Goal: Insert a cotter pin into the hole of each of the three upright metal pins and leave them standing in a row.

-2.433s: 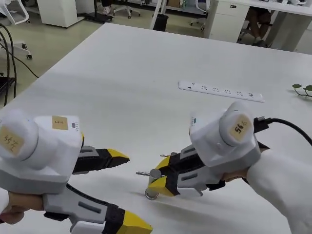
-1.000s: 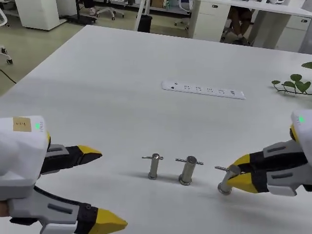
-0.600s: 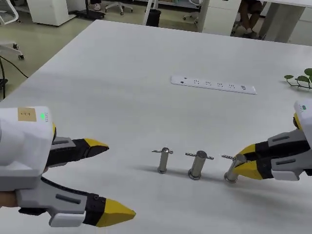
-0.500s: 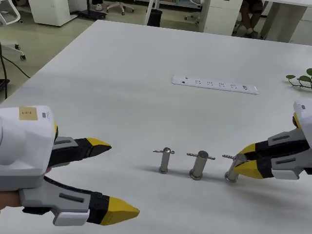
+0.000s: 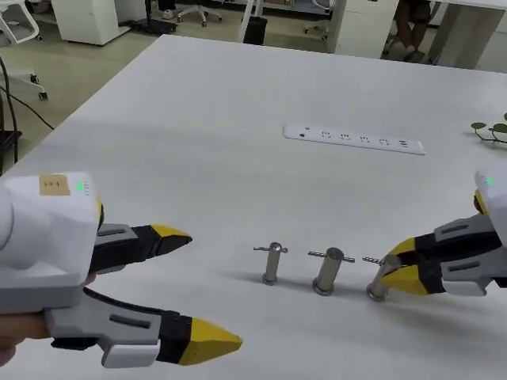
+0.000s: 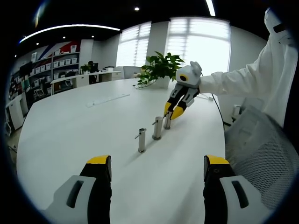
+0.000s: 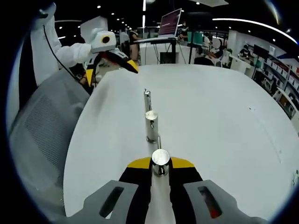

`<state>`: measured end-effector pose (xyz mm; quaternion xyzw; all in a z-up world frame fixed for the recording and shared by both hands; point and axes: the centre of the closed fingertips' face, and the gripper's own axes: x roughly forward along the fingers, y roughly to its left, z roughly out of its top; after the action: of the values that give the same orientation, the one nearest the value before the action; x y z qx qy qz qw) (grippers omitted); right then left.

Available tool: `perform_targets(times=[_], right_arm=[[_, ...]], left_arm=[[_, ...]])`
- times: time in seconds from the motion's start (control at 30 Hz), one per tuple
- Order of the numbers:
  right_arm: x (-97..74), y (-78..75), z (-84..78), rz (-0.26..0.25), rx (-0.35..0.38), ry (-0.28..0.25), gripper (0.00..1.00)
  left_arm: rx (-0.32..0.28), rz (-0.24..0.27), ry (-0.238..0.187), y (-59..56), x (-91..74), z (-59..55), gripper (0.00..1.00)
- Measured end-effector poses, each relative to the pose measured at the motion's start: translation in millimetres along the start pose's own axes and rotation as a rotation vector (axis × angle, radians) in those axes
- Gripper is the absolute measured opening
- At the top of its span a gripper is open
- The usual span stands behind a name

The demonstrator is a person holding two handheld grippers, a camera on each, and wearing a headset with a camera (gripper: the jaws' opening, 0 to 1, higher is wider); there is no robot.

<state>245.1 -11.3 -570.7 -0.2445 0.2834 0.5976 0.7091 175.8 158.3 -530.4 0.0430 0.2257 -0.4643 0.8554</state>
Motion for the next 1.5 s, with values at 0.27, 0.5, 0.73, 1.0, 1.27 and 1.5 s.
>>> perform_targets(times=[0.27, 0.5, 0.73, 1.0, 1.27, 1.5], right_arm=[[-3.2, 1.1, 6.5, 0.017, 0.069, -0.034, 0.15], [-16.2, 3.3, 25.3, -0.057, 0.074, -0.089, 0.36], [-27.3, 29.7, 43.6, -0.074, 0.06, -0.13, 0.59], [-29.3, 58.9, 48.4, -0.124, 0.121, -0.16, 0.7], [-34.5, 70.9, 29.2, -0.255, 0.321, -0.195, 0.73], [-27.5, 88.8, 14.9, -0.253, 0.461, -0.231, 0.84]], left_arm=[[0.008, 0.025, -0.002, 0.2, -1.3, 1.7, 0.81], [-0.024, 0.057, -0.03, -2.2, -5.1, 6.1, 0.84], [-0.14, 0.041, -0.138, -17.4, 2.0, 20.3, 0.84], [-0.164, 0.043, -0.133, -29.1, -1.6, 19.6, 0.84], [-0.184, 0.07, -0.088, -35.5, -10.5, 7.0, 0.85], [-0.256, 0.131, -0.1, -32.0, -13.6, 1.4, 0.87]])
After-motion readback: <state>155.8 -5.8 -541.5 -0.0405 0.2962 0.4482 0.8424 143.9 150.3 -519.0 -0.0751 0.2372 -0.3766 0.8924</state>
